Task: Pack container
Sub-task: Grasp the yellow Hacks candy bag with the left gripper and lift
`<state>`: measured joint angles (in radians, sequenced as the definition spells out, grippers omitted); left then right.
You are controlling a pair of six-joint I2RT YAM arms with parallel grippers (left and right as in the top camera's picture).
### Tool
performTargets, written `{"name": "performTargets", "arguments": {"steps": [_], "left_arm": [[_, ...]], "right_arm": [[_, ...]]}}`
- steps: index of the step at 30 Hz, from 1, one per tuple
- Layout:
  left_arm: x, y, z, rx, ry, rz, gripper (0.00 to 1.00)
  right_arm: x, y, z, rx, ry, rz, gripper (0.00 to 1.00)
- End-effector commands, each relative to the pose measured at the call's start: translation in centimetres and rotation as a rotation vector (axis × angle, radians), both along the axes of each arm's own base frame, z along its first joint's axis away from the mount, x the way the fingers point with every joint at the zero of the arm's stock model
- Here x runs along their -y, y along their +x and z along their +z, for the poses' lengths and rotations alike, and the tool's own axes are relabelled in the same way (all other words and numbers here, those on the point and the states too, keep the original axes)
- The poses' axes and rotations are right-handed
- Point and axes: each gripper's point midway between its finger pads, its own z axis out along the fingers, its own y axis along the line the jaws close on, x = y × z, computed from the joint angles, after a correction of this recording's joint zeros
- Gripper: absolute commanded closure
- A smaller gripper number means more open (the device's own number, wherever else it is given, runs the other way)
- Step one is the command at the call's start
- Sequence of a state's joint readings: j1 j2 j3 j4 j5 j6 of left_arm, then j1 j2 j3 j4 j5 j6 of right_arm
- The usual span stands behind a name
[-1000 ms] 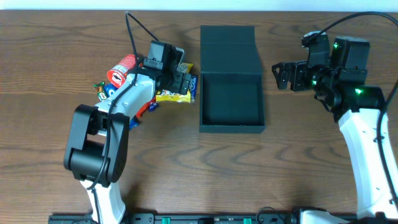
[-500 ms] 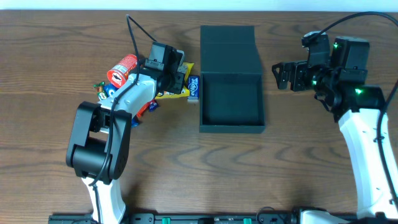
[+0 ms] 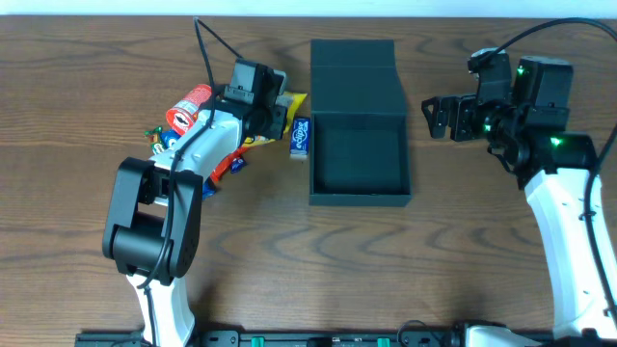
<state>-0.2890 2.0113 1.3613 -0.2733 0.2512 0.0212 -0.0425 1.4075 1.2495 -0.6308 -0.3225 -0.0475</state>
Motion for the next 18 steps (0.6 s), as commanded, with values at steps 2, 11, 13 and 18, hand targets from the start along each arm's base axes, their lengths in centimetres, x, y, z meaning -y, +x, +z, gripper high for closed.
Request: {"name": "performTargets", "arguments": {"steps": [2, 11, 13, 18], "left_arm": [[-0.2, 2.9, 7.7, 0.173, -0.027, 0.061, 0.94], [-1.4, 2.9, 15.7, 0.336, -0.012, 0.166, 0.94], [-0.5, 2.1, 16.8, 0.346, -0.026, 0.143, 0.94], [3.5, -0.7, 18.0, 0.342, -0.042, 0.050, 0.94]], "right_arm": [[0.1, 0.1, 0.0, 0.001, 0.014, -0.006, 0.01], [0.3, 0.7, 0.7, 0.031, 0.028, -0.023, 0.01], [0.4, 0.9, 0.8, 0.040, 0.031, -0.028, 0.01], [2.2, 1.4, 1.2, 0.047, 0.058, -0.128, 0.01]]}}
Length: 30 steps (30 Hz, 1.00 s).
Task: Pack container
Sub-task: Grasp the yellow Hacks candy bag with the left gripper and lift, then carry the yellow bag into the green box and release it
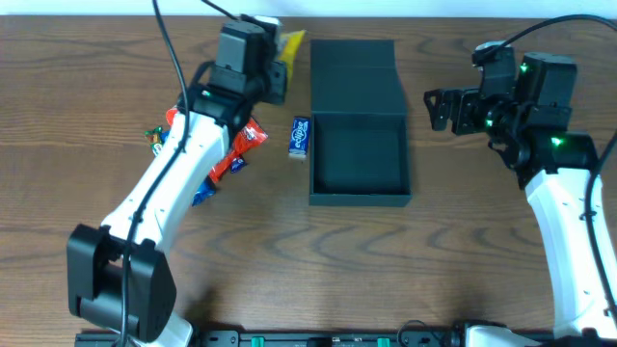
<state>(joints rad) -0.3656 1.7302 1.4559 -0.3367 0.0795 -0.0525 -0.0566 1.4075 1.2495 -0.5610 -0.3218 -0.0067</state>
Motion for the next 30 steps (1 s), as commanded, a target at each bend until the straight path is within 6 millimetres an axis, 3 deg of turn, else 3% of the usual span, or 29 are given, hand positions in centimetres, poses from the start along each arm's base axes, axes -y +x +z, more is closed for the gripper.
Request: {"name": "performTargets", "arguments": {"steps": [1, 5, 10, 14, 18, 23, 30], "left_arm": [[3.4, -1.7, 1.8, 0.025, -0.012, -0.067, 0.94], [7.4, -4.3, 0.9, -0.046, -0.069, -0.084, 0.94], [9.2, -5.9, 0.1, -0.026, -0.030, 0.094, 0.94], [11.4, -7.4, -1.2, -0.010, 0.015, 0.121, 0.94], [13.8, -9.4, -4.1, -0.003, 0.126, 0.096, 0.94], [14.0, -10.6, -6.1, 0.002, 0.238, 0.103, 0.94], [12.4, -11.9, -8.1, -0.084, 0.271, 0.163, 0.94]], "right_arm": [[2.1, 0.3, 0.0, -0.016, 0.043, -0.118, 0.01], [5.6, 0.3, -0.2, -0.032, 0.065, -0.269, 0.01], [9.1, 0.0, 0.0, -0.025, 0.076, -0.363, 0.01], [10.4, -0.1, 0.2, -0.014, 0.076, -0.393, 0.01], [11.0, -0.2, 0.1, -0.017, 0.076, -0.410, 0.01], [11.0, -0.6, -0.3, -0.039, 0.075, -0.409, 0.01], [10.6, -1.0, -0.8, -0.065, 0.086, -0.401, 0.01]]}}
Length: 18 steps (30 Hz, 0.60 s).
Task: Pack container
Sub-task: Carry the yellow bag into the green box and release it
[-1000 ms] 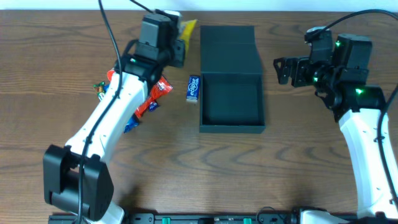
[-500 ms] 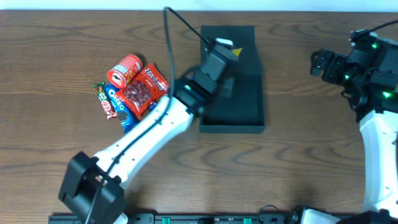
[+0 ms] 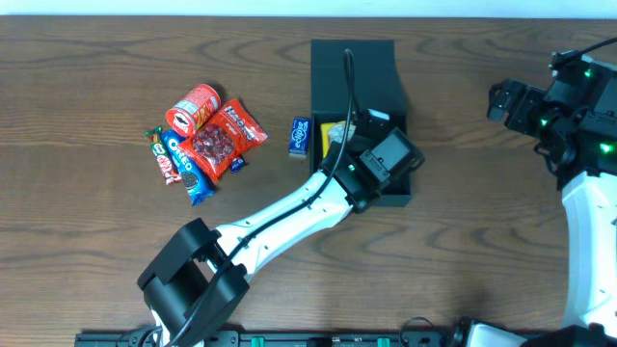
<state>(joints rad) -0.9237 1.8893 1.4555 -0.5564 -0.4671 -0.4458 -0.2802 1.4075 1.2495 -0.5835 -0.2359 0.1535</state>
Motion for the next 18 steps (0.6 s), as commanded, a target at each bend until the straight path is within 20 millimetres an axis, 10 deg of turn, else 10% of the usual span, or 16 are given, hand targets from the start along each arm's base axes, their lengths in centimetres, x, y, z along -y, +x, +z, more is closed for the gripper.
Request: {"name": "performTargets", "arguments": {"steps": [1, 8, 11, 18], "left_arm": [[-0.43, 0.41, 0.60, 0.023, -0.030, 0.081, 0.94], [0.05, 0.12, 0.39, 0.001, -0.073, 0.094, 0.91], [-0.06, 0.13, 0.37, 0.000, -0.066, 0.092, 0.04], [0.48, 0.57, 0.79, 0.024, -0.055, 0.045, 0.05]], "right_arm": [[-0.01, -0.22, -0.12, -0.007, 0.024, -0.005, 0.01], [-0.45, -0.45, -0.28, -0.017, 0.040, 0.009, 0.01], [-0.51, -0.63, -0.46, -0.028, 0.043, 0.009, 0.01], [-0.51, -0.65, -0.48, -0.029, 0.043, 0.010, 0.01]]}}
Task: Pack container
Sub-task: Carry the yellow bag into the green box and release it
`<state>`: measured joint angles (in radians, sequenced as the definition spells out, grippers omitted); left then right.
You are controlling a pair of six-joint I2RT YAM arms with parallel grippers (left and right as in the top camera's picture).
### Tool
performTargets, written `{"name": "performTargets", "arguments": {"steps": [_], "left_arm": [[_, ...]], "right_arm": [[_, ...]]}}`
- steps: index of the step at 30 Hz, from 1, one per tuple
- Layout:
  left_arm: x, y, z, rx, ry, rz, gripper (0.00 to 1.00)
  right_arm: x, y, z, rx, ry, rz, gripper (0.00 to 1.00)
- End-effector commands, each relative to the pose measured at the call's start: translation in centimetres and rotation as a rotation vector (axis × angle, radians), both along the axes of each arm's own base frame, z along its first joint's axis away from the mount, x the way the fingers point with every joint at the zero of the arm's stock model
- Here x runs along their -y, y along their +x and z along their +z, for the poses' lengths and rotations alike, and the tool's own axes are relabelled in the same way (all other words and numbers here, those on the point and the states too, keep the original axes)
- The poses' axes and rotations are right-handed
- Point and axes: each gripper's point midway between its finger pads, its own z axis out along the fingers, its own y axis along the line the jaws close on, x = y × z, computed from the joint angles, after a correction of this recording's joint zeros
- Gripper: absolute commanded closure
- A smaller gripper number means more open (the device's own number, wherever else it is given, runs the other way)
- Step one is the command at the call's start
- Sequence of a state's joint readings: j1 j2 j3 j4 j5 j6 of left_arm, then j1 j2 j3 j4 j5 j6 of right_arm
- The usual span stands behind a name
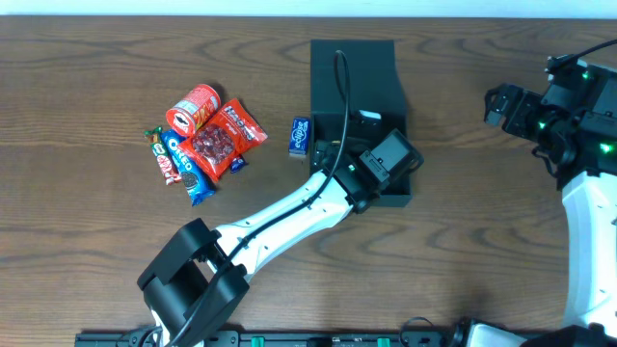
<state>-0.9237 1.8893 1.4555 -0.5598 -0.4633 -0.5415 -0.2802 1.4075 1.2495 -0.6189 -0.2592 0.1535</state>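
The black open box [359,199] lies at the table's middle, its lid [353,72] folded back towards the far edge. My left arm reaches into the box from the front. Its gripper [359,123] is low inside the box, and its jaws are too dark to read. No yellow packet shows in the box; the arm and wrist cover much of the floor. A small blue packet [301,136] lies just left of the box. My right gripper [496,104] hovers at the far right, away from the box, with its fingers apart and nothing between them.
A pile of snacks lies on the left: a red can [193,104], a red bag [226,137], a blue Oreo pack [185,164] and a small bar [160,154]. The left arm's cable [339,87] arcs over the lid.
The yellow packet that showed on the box floor beside my left gripper is no longer in sight. The left wrist has barely shifted. The right gripper has moved slightly left.
My left gripper held a yellow packet beside the snack pile, then lifted it near the table's far edge. Later it was inside the box with the packet showing on the floor. Now the packet is hidden. The right arm drew back to the right.
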Motion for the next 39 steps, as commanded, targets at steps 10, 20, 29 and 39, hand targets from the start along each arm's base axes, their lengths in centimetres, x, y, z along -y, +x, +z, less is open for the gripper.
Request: {"name": "performTargets", "arguments": {"steps": [10, 20, 29, 39], "left_arm": [[1.0, 0.6, 0.7, 0.020, 0.044, -0.116, 0.94], [1.9, -2.0, -5.0, -0.176, 0.008, -0.173, 0.94], [1.2, -2.3, -9.6, -0.248, 0.085, -0.162, 0.94], [0.8, -2.4, -12.0, -0.278, 0.125, -0.157, 0.94]], "right_arm": [[0.0, -0.1, 0.1, 0.001, 0.012, -0.002, 0.01], [0.1, -0.1, 0.1, 0.002, 0.003, 0.005, 0.01], [0.0, -0.1, 0.1, 0.003, -0.006, 0.014, 0.01], [0.1, -0.1, 0.1, 0.003, -0.008, 0.015, 0.01]]}}
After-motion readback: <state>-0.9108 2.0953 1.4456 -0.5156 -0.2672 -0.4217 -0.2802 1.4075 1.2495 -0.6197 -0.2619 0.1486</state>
